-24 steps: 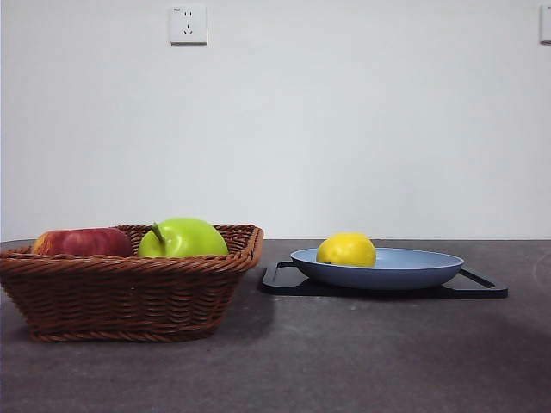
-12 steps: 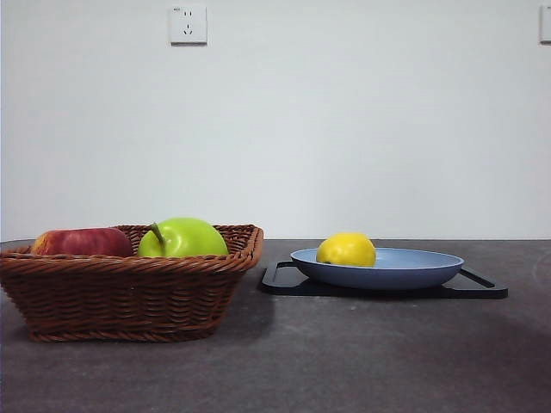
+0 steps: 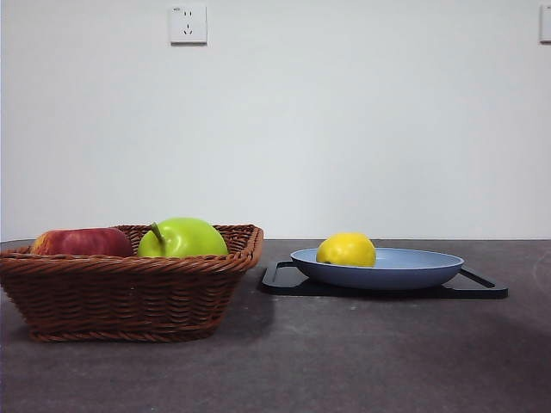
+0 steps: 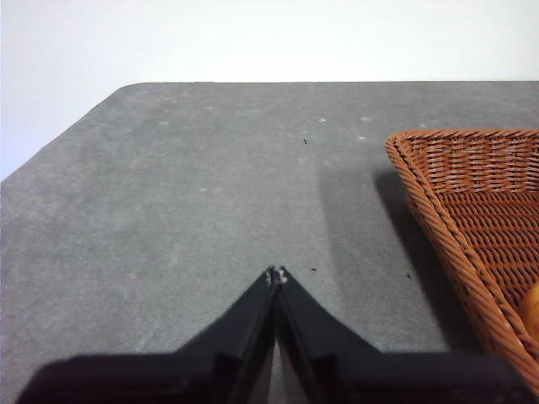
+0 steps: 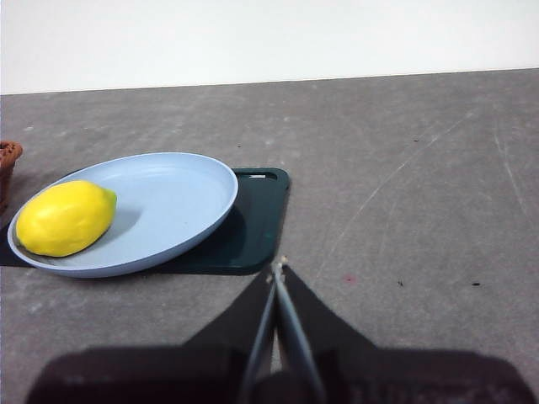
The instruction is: Take the lemon from the basket,put the lemon in the plate,hand out the plate
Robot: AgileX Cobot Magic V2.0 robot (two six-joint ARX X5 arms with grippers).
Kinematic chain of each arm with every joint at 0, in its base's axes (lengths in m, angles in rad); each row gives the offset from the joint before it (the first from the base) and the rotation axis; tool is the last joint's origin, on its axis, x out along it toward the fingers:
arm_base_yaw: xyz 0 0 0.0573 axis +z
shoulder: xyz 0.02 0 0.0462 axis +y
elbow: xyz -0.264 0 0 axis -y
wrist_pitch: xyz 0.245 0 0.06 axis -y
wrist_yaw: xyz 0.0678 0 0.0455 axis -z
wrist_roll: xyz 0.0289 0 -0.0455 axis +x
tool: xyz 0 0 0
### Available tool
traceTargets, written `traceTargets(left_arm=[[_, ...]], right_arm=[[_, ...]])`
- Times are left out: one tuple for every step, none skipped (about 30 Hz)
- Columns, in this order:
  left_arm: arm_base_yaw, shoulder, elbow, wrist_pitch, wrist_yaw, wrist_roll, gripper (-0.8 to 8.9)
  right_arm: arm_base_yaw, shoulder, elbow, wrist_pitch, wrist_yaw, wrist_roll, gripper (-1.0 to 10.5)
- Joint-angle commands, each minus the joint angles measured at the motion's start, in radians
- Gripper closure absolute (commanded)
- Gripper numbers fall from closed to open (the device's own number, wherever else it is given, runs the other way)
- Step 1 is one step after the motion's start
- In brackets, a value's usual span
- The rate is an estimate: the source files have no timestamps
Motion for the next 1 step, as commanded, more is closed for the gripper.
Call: traceTargets(left_arm=[[0.003, -0.005, -0.01, 0.012, 0.002, -0.011, 8.05]], right_arm=[[0.0, -0.002, -0.004, -0.001, -0.001, 0.01, 9.4]])
